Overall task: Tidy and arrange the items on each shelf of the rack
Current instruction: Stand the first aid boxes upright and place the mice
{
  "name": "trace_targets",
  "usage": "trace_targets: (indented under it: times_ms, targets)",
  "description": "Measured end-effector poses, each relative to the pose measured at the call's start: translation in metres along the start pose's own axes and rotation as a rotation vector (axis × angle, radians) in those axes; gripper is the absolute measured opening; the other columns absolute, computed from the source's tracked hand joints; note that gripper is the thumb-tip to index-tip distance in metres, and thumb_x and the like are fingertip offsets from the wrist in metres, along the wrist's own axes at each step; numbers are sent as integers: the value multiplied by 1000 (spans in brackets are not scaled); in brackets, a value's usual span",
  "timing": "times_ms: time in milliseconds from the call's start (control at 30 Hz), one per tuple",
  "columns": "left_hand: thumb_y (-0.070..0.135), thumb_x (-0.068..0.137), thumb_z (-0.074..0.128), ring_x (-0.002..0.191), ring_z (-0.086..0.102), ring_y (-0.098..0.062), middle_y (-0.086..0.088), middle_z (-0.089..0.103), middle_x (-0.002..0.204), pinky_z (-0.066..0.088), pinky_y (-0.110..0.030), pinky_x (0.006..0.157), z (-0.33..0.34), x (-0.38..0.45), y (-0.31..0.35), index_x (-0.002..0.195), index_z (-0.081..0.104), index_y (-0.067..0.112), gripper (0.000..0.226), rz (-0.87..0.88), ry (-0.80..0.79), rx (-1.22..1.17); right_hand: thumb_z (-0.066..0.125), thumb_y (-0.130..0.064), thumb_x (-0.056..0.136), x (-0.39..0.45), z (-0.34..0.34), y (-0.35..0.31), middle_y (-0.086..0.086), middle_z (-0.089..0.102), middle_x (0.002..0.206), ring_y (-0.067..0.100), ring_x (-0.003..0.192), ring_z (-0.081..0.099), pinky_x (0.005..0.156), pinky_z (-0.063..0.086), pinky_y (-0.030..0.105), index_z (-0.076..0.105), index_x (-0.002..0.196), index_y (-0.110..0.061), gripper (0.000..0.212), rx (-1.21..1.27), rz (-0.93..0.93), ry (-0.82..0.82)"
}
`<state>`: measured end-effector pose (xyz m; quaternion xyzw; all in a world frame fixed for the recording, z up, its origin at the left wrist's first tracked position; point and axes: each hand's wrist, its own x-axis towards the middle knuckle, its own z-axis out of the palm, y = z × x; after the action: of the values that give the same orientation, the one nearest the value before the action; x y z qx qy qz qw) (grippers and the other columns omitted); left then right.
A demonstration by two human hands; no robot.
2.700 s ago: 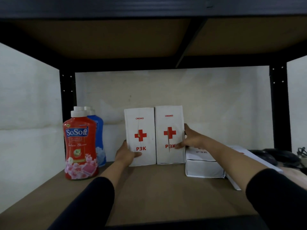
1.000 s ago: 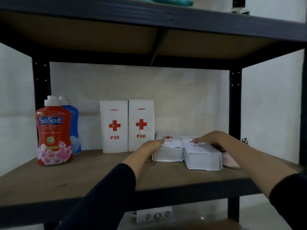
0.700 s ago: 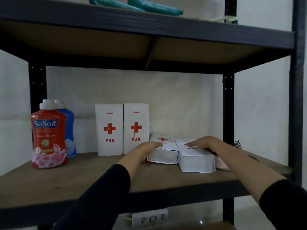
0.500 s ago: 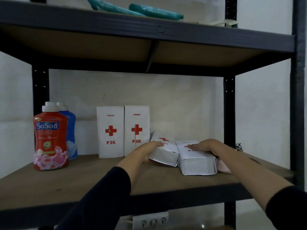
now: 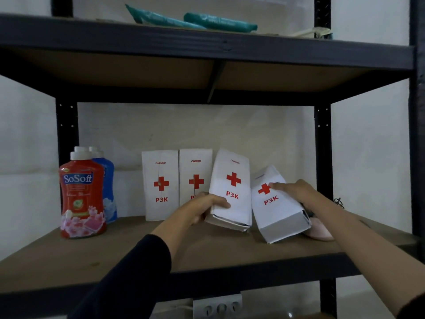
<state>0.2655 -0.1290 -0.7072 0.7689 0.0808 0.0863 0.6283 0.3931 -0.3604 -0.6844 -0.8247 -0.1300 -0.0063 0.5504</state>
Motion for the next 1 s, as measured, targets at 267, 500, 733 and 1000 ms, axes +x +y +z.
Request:
trace_targets:
  times_ms: [267, 500, 733, 1000]
  targets:
    - [6, 67, 82, 110, 58, -21, 0, 64, 116, 52, -39, 92, -36, -26, -16, 119, 46, 27, 67, 118, -18, 67, 85, -33, 69, -33, 24, -4, 7, 71, 108, 27, 83, 74, 73, 60, 47, 50, 128, -20, 69, 440, -284, -27]
    - [5, 69, 81, 111, 59, -20, 0, 63, 119, 49, -44, 99, -94, -53, -38, 128, 43, 25, 73, 176, 168, 111, 84, -22, 67, -44, 99, -18, 10, 61, 122, 31, 95, 70, 82, 57, 53, 46, 125, -23, 69, 708, -319, -179]
    - [9, 75, 77, 115, 56, -23, 1, 60, 122, 45, -46, 100, -134, -61, -50, 128, 43, 22, 63, 161, 324, 163, 80, -34, 70, -39, 156, -19, 7, 54, 130, 27, 103, 67, 87, 57, 49, 34, 133, -29, 77, 646, -376, -266]
    - [17, 81, 72, 122, 53, -29, -7, 53, 135, 43, -52, 103, -127, -52, -69, 132, 40, 19, 61, 183, 456, 116, 90, -26, 64, -33, 154, 11, 0, 53, 131, 18, 114, 54, 97, 48, 36, 27, 144, -27, 102, 71, -381, -255]
